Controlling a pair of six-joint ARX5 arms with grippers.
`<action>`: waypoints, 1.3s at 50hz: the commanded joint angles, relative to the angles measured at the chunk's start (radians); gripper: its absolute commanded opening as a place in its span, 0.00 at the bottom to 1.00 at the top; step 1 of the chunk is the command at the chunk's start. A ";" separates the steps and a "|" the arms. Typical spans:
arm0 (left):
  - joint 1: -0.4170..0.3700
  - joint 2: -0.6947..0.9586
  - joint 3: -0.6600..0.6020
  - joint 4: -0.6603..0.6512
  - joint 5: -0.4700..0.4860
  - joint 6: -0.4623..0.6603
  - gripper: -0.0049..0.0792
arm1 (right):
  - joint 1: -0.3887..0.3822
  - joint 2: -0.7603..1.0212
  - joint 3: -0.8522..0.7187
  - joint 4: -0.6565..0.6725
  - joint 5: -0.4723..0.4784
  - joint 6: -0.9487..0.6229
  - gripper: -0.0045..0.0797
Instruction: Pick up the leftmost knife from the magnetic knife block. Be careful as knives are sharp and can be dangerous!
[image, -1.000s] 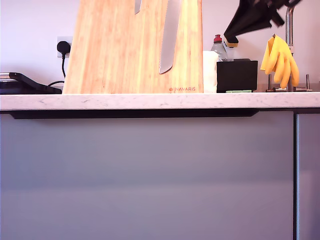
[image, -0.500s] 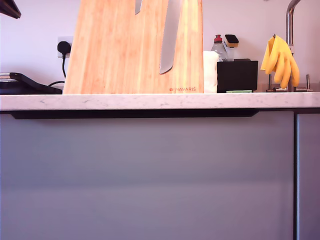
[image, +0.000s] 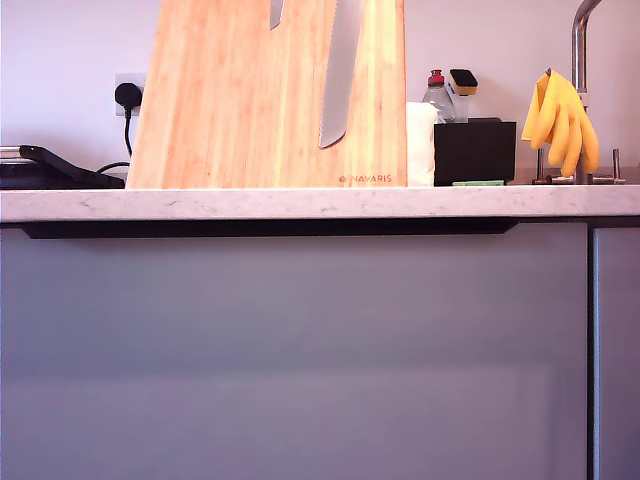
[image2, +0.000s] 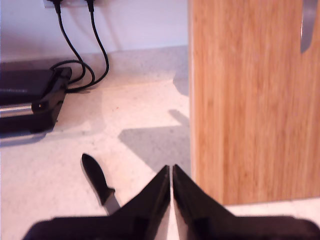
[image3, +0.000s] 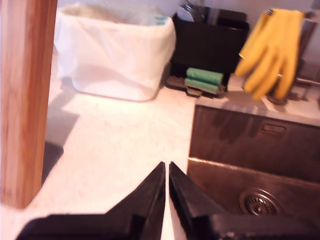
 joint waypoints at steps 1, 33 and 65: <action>-0.003 -0.027 -0.051 0.022 -0.001 0.001 0.03 | 0.000 -0.040 -0.050 0.015 0.002 -0.018 0.04; -0.004 -0.339 -0.345 0.071 -0.027 -0.068 0.03 | -0.124 -0.313 -0.270 0.034 -0.140 -0.024 0.04; -0.004 -0.566 -0.438 0.069 -0.035 -0.056 0.03 | -0.120 -0.653 -0.513 0.125 -0.129 0.029 0.04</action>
